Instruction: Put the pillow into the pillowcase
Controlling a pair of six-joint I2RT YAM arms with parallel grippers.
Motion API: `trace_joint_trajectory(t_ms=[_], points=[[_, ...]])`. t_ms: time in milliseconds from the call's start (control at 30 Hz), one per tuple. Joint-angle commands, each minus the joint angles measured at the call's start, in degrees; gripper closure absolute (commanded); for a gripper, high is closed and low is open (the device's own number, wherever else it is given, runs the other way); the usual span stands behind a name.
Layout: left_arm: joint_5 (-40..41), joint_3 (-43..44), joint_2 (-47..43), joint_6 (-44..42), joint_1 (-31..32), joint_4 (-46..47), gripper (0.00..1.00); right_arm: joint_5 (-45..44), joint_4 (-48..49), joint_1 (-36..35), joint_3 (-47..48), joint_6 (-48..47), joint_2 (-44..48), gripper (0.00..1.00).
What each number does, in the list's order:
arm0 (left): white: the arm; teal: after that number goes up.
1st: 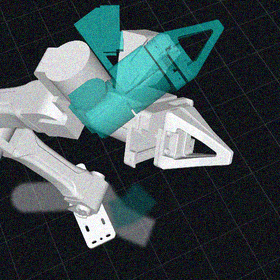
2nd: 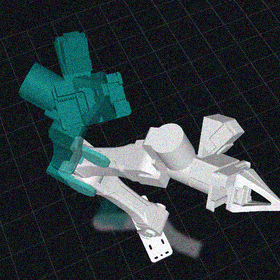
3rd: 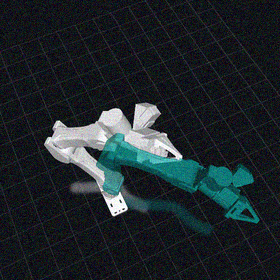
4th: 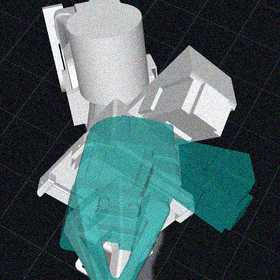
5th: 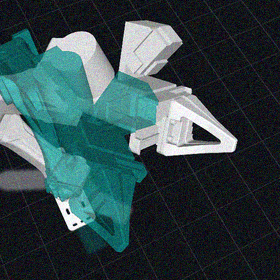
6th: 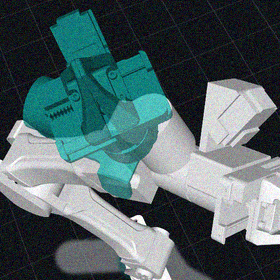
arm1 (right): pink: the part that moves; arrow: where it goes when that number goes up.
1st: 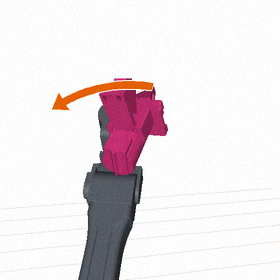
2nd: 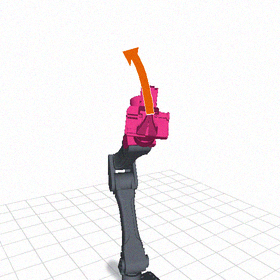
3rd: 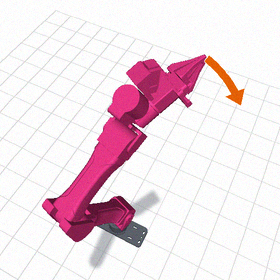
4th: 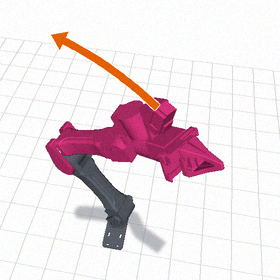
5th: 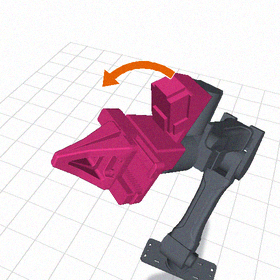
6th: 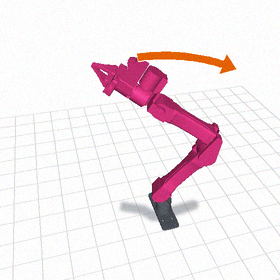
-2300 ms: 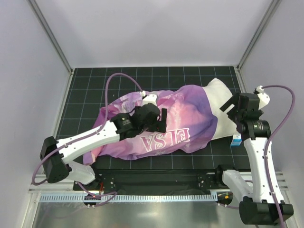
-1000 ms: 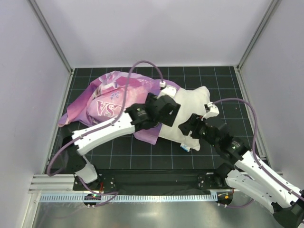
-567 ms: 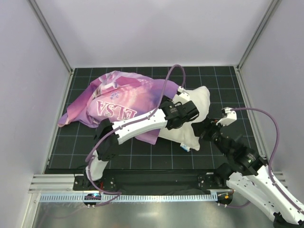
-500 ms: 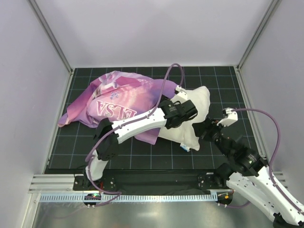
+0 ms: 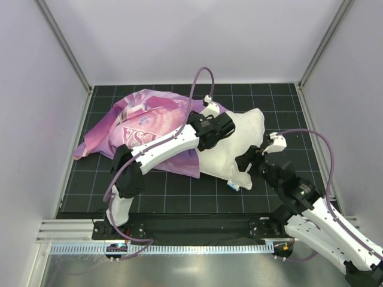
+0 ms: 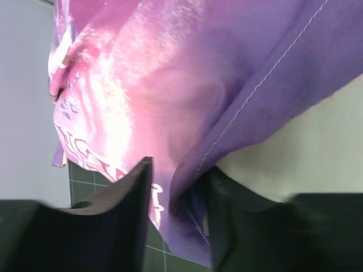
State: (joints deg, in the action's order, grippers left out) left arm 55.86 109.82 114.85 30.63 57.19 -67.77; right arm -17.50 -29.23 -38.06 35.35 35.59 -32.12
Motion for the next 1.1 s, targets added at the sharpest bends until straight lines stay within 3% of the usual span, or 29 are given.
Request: trace_joint_trajectory(t_ms=[0,33,67,100,267,467,600,833,900,1067], points=[[1.6,0.7,-3.1,-2.8,-1.1,0.0,0.61,2.5,5.2,-0.1,0.3,-1.1,-1.5,0.31],[-0.4,2.0,-3.1,-3.9,-1.1,0.7,0.76,3.1,6.8,-0.1,0.1,-1.1,-2.3,0.31],[-1.8,2.7,-3.1,-4.8,-1.1,1.0,0.84,3.5,7.8,-0.1,0.0,-0.9,-2.7,0.31],[-4.0,3.5,-3.1,-6.4,-1.1,1.0,1.0,4.4,8.8,-0.2,-0.1,-1.0,-3.2,0.32],[-23.1,2.5,-10.1,-9.3,-1.2,5.6,1.0,14.4,19.0,-0.1,-1.2,-0.2,-8.1,0.34],[-39.2,-2.8,-19.6,-9.5,-1.9,9.3,1.0,24.4,34.7,-0.1,-4.0,3.1,-15.4,0.41],[-46.6,-6.6,-26.4,-9.2,-2.0,13.6,1.0,30.6,50.4,-0.1,-5.5,6.1,-26.1,0.56],[-49.1,-6.8,-28.4,-8.0,-2.0,14.7,1.0,30.5,71.7,-0.2,-4.6,13.4,-43.0,0.89],[-49.3,-6.6,-27.8,-7.9,-2.0,14.5,1.0,29.1,70.3,-0.1,-1.3,15.0,-47.0,0.96],[-51.3,-3.3,-24.6,-7.8,-2.0,15.5,1.0,27.4,71.3,-0.6,2.4,21.4,-60.9,0.96]])
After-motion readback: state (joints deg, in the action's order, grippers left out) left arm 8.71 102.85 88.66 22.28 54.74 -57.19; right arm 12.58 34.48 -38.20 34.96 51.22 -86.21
